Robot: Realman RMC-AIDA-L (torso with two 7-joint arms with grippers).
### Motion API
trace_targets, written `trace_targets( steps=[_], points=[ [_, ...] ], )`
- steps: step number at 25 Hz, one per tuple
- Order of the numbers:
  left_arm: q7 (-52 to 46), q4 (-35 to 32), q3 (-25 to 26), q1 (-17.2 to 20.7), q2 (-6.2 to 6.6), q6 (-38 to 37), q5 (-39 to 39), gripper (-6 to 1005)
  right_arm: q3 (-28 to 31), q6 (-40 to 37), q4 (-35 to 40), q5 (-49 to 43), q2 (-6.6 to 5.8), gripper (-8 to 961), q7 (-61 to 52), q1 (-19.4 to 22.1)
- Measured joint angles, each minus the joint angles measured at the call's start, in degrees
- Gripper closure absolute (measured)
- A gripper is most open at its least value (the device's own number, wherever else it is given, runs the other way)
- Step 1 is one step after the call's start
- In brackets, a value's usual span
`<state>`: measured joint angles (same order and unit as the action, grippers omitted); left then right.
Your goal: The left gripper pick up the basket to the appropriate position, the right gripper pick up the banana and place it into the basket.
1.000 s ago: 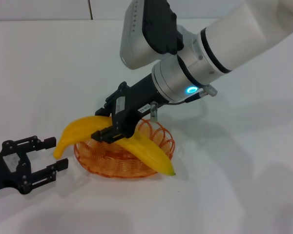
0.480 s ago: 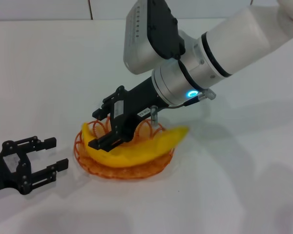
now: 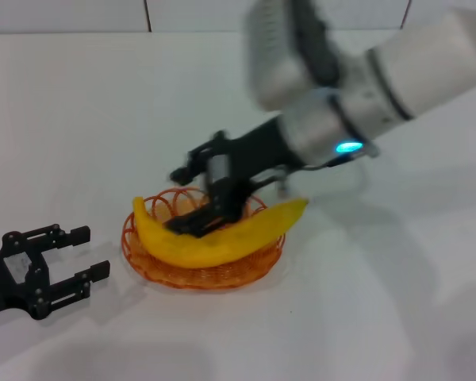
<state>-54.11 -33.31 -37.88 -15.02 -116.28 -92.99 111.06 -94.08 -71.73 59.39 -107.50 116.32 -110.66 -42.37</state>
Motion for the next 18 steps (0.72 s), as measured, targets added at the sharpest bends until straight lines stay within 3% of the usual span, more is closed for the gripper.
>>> trace_targets(
  steps=[5,11,18],
  points=[
    [0.38,-0.05,0.78,0.21,0.00,0.00,0.04,396,15.25,-10.49,4.69,0.34,-0.15,240,8.94,10.21],
    [0.88,-0.10,1.12,0.91,0.00,0.00,0.04,396,29.76,-19.05,3.49,0.07,-0.21,241,24.08,19.69],
    [0.61,-0.43,1.26,2.62,0.72,-0.04,0.04,396,38.99,-21.06,-6.85,-2.52,-0.55,241,38.53,22.43]
  ],
)
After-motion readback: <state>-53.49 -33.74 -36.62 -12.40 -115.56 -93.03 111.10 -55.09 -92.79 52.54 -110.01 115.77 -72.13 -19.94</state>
